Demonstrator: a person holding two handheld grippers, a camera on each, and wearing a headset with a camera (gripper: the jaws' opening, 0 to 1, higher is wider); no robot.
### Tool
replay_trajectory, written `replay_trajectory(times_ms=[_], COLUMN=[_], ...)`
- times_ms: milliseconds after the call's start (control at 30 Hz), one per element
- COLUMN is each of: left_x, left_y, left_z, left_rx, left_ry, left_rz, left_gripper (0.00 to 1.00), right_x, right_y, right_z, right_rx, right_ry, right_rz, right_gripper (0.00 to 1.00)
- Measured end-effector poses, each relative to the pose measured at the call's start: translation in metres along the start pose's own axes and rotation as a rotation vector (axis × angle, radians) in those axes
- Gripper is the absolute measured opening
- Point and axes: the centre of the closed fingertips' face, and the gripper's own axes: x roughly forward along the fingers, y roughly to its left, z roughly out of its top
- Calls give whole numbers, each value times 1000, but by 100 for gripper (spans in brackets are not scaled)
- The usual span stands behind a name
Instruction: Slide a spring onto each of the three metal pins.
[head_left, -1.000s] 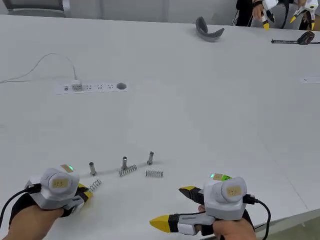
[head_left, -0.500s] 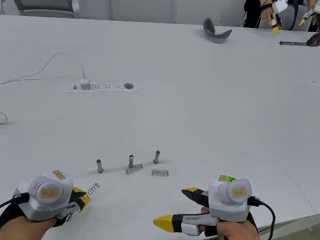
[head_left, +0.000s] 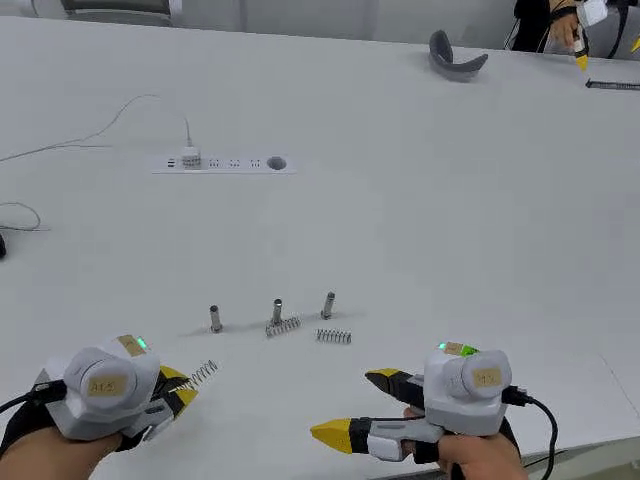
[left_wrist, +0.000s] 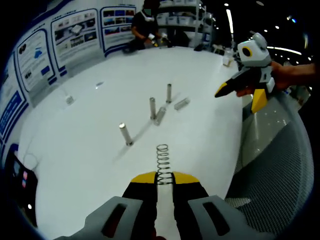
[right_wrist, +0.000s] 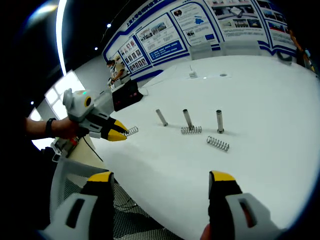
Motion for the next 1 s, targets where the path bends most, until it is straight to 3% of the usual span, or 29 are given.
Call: replay_trajectory(times_ms=[333,500,600,1000], left_x=[-3,-3,-3,-4], left_y=[-16,-25,-32,-64], left_z=[21,36,48,84], left_rx=[56,93,115,212], left_ry=[-28,-49,-65,-108], left_rz=[-32,-50,-66,-138], left_gripper=[10,10,10,10], right_x=[13,17,20,24], right_y=[14,25,28,38], right_z=[21,39,47,61], right_rx=[8,35,39,69], right_ry=[-25,-69,-83,-108], right_rz=[77,141,158,226], right_gripper=[72,58,54,40])
